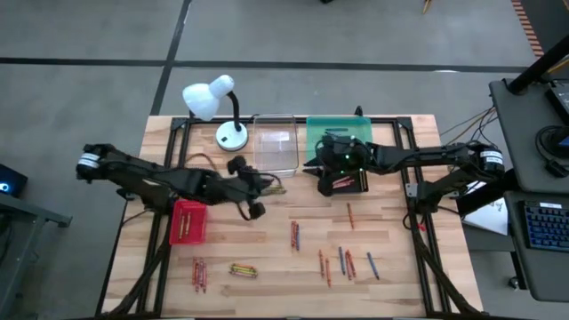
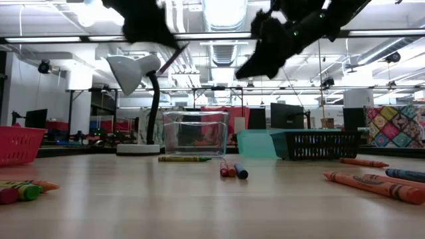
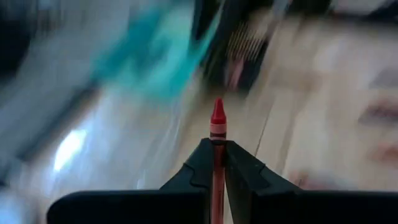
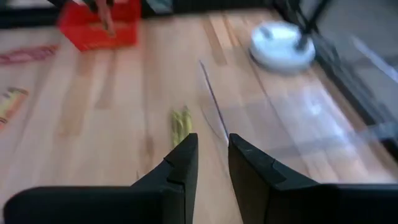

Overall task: Sort crayons
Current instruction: Put the red crayon into the black bin

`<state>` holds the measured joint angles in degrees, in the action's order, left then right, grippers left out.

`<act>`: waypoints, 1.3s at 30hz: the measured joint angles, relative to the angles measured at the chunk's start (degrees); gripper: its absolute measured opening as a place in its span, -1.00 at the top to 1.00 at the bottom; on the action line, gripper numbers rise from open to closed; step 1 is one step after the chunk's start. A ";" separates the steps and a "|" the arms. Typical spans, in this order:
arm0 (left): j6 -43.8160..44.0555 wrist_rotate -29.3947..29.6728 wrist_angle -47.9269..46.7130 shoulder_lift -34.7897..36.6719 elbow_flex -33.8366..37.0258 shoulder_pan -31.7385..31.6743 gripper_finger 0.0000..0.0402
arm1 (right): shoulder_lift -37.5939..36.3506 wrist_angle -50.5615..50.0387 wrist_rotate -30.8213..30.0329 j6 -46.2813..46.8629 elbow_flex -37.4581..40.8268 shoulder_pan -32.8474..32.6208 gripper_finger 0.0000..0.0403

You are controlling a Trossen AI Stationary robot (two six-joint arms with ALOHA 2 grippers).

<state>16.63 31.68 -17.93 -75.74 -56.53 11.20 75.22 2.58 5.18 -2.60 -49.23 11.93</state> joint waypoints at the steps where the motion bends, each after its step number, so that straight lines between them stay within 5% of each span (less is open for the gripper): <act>1: -3.82 -0.09 5.06 1.22 1.01 0.00 0.99 | 0.42 2.50 0.68 -0.44 0.00 -0.69 0.59; 7: -19.36 -6.40 31.45 4.93 9.45 -0.07 1.00 | 3.59 18.35 12.51 -0.32 0.00 -4.07 0.53; 13: -21.10 -7.23 49.37 3.99 16.00 -0.13 1.00 | 6.07 26.68 13.27 0.65 0.00 -5.34 0.41; 29: -24.26 -7.14 59.20 -3.38 14.39 -1.62 1.00 | 7.41 30.80 13.30 -1.00 0.00 -5.69 0.29; 39: -23.16 -7.12 59.33 -4.36 13.29 -1.66 0.94 | 7.39 30.74 13.25 -1.95 0.00 -5.69 0.65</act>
<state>-6.53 24.56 41.41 -80.10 -43.24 9.54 82.61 33.32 18.44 -4.56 -49.23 6.24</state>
